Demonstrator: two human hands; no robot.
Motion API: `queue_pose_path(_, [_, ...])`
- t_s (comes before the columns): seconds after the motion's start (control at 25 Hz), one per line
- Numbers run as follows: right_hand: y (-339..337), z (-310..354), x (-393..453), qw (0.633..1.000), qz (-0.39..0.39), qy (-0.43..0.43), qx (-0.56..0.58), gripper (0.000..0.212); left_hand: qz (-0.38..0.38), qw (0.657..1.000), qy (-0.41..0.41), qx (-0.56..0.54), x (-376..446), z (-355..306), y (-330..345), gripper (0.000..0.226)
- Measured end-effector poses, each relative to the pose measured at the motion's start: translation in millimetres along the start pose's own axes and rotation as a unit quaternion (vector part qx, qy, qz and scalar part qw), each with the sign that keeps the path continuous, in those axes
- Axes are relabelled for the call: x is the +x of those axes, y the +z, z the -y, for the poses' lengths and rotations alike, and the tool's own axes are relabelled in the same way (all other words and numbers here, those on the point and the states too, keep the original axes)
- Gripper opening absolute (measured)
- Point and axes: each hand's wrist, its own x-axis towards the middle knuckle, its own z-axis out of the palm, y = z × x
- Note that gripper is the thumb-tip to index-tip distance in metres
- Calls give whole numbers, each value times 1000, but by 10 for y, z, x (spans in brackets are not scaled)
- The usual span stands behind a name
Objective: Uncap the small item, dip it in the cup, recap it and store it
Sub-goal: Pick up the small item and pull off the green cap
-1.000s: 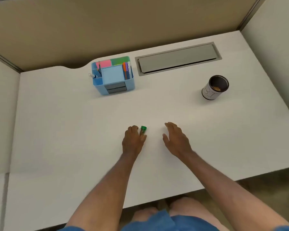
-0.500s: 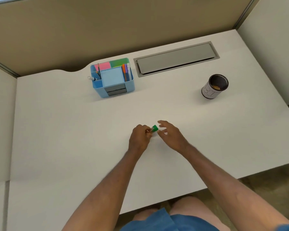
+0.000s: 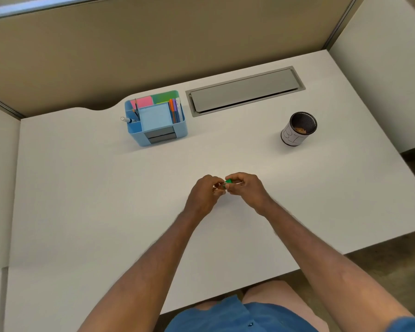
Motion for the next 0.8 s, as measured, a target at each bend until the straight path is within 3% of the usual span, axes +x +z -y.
queue_pose_path(0.16, [-289, 78, 42, 999, 34, -11, -7, 25, 25, 1000, 16, 5, 160, -198, -28, 17])
queue_pose_path(0.36, [-682, 206, 160, 1000, 2, -15, -2, 26, 17, 999, 3, 28, 384, -424, 48, 20])
queue_pose_path(0.56, [-993, 216, 245, 998, 42, -17, 42, 22, 8, 1000, -13, -17, 514, -548, 116, 26])
queue_pose_path(0.8, [-1303, -47, 261, 999, -35, 4, 11, 25, -4, 992, -45, -114, 666, -822, 324, 22])
